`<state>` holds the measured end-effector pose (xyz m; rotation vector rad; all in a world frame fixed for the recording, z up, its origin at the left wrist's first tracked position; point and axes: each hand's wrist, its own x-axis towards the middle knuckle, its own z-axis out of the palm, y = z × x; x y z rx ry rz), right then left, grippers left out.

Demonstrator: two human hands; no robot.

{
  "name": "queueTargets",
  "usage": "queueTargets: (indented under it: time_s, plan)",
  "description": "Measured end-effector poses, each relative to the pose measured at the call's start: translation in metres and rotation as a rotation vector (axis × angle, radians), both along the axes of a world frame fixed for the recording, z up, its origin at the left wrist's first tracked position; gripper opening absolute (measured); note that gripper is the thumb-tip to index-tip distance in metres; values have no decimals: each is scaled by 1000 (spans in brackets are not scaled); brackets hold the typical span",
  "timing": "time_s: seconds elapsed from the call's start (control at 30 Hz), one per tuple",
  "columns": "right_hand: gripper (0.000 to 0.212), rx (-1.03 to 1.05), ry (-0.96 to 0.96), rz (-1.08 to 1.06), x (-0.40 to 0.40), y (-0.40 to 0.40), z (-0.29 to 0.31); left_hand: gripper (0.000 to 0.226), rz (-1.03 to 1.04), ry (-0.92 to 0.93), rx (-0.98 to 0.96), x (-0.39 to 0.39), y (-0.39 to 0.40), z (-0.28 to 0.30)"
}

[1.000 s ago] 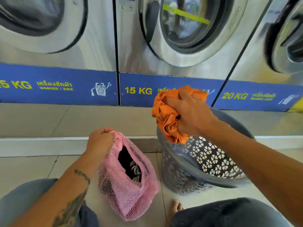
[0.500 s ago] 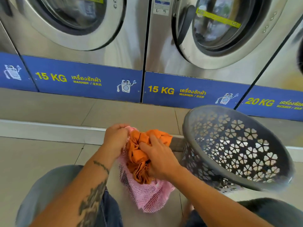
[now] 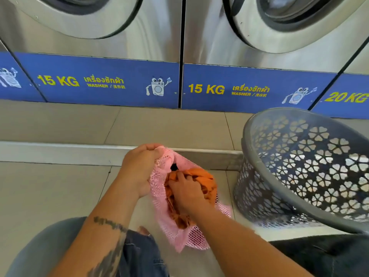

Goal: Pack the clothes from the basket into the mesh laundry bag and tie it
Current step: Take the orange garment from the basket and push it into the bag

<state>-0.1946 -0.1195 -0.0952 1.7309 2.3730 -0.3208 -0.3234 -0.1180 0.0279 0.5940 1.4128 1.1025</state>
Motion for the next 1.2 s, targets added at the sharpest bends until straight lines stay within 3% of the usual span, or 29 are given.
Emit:
queueTargets:
  time_s: [0.1,0.2,0.27,0.33,0.4,0.43,0.57,0.63,0.7,0.77,0.93,1.03,1.1,1.2]
  plan:
    - [52,-71,-123,-99,9,15,-6,15,-14,103,21,5,5,-5]
    - [48,-181,-100,-193,20,40,-1,14,-97,415,88,12,7,-10]
    - [44,-274,72,-307,27,53,7,13,-157,540,86,15,9,-13]
    - [37,-448,433,-495,29,64,22,13,-185,577,70,17,11,-17]
    - [31,-628,764,-668,22,76,40,14,-210,547,46,20,14,-18]
    - [32,-631,784,-667,15,82,44,14,-203,475,32,21,15,-18]
    - [23,-264,711,-605,-9,67,9,17,-23,61,-22,10,26,-6]
    - [31,-260,605,-533,-6,42,-4,17,17,-50,-28,-3,31,-2]
    - [57,-233,420,-404,1,28,-15,17,50,-77,-31,-13,33,-4]
    - [70,-167,337,-376,3,26,-16,19,94,-80,-24,-16,33,-5]
    - [64,-12,354,-174,-13,10,-5,21,155,-127,6,-14,33,-2]
    - [83,-240,148,38,1,0,-9,21,171,-132,7,-14,29,1]
    - [67,-420,-25,-14,13,0,-29,20,179,-130,2,-16,26,3]
    - [53,-479,-133,-99,16,6,-40,19,166,-108,5,-20,23,3]
